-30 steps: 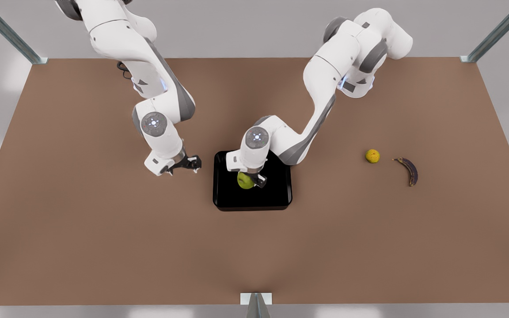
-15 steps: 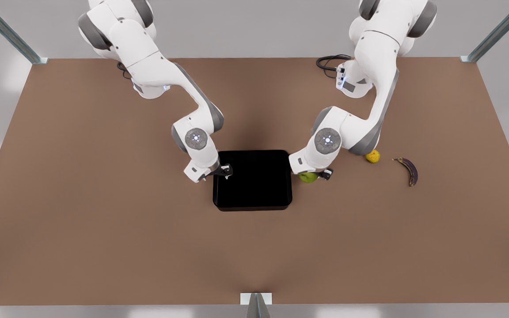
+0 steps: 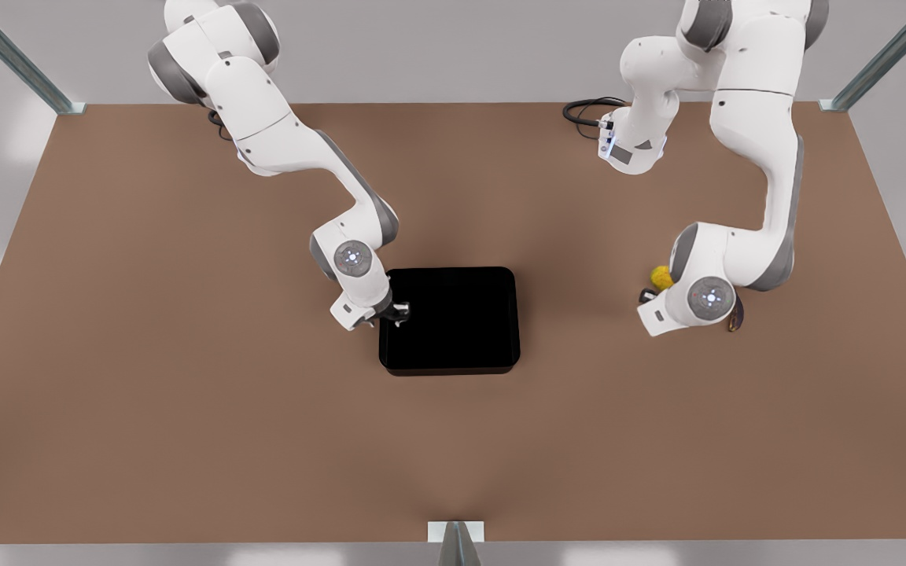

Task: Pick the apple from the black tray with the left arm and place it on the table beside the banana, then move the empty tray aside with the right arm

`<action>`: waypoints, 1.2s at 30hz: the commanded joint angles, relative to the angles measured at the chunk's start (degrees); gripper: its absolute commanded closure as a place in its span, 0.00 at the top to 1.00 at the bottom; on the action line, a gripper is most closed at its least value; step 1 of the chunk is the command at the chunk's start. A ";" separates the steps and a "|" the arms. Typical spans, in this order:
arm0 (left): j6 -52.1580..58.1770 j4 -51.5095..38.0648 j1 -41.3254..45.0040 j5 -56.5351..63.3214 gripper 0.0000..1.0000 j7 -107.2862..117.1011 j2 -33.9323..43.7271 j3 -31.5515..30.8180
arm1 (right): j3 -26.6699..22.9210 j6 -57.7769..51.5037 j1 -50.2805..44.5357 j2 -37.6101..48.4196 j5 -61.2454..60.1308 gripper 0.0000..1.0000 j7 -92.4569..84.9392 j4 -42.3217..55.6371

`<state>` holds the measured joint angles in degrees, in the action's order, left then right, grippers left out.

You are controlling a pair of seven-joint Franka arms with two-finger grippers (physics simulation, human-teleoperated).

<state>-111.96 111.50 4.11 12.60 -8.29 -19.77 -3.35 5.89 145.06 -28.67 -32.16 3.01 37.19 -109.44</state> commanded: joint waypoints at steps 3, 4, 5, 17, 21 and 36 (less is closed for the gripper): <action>-5.20 0.39 -3.58 3.75 0.76 -13.42 -1.24 -0.08 | 0.00 1.37 0.02 -0.80 0.51 0.33 2.18 0.36; -5.46 0.30 -3.59 3.75 0.99 -13.24 -1.33 -0.08 | 0.00 1.37 0.02 -1.07 0.51 0.33 1.92 0.45; -5.46 0.30 -3.59 3.75 1.00 -13.33 -1.59 -0.08 | 0.00 1.37 0.02 -1.07 0.51 0.33 1.92 0.54; 5.00 0.47 -3.85 -13.04 1.00 -13.07 11.85 -0.08 | -0.09 -13.21 0.98 9.47 -0.80 0.00 -5.72 3.44; 19.23 -15.52 -4.55 -14.00 1.00 1.44 12.21 -0.08 | -0.35 -28.78 12.93 20.03 -4.41 0.00 -29.36 2.83; 19.32 -22.99 -2.44 -18.40 1.00 14.27 8.87 -0.35 | -0.53 -23.15 43.44 11.06 -2.48 0.00 -81.84 1.95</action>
<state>-93.44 88.55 1.69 -5.73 -3.29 -10.92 -3.73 5.36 120.04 14.68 -20.81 -0.18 -7.89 -107.51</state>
